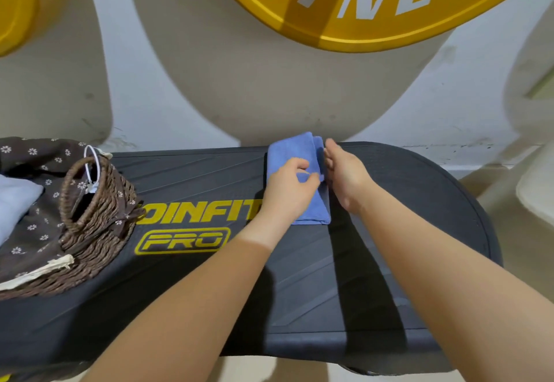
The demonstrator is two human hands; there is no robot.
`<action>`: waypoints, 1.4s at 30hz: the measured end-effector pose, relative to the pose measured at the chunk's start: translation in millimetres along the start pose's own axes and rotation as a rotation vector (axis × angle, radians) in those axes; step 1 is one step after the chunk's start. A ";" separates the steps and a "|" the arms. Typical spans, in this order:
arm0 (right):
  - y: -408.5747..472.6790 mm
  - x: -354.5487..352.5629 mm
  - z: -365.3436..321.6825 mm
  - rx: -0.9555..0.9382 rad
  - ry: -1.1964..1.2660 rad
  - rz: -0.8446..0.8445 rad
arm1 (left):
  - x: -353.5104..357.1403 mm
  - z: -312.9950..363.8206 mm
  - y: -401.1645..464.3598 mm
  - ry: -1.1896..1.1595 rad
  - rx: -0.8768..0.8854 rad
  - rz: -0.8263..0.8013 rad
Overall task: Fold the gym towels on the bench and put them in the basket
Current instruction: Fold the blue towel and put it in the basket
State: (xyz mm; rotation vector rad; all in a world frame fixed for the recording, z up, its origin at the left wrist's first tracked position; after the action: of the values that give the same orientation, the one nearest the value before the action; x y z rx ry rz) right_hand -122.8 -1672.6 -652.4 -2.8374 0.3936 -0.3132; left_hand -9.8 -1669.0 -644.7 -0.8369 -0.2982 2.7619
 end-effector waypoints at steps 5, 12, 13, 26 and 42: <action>17.7 -9.6 2.9 -0.149 -0.495 0.123 | 7.7 -8.9 -6.0 0.250 0.262 -0.152; 27.9 -8.9 7.5 -0.286 -0.852 0.118 | 17.4 -35.9 -0.2 0.927 0.270 -0.009; 30.3 -12.4 8.8 -0.248 -0.885 0.144 | 16.2 -39.5 0.5 0.950 0.322 -0.044; 38.7 -32.8 -3.3 -0.705 -1.229 -0.575 | 13.9 -61.0 -8.7 0.841 0.641 0.154; 1.4 -23.4 -11.5 -0.880 -1.367 -0.655 | -35.3 -9.4 -21.7 0.425 0.159 0.153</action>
State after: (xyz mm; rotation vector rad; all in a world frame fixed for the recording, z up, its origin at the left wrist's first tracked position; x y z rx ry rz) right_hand -147.9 -1669.6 -646.1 -2.9161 -0.8605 1.9902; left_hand 27.7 -1657.3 -628.5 -1.4138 0.0663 2.6036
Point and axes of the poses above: each hand's wrist, its own y-axis towards the middle knuckle, its own x-axis out of the palm, z = x × y, the point moved 1 cm from there along y, towards the middle knuckle, and after that the axes turned 7 degrees about -x, right-handed, at the moved point
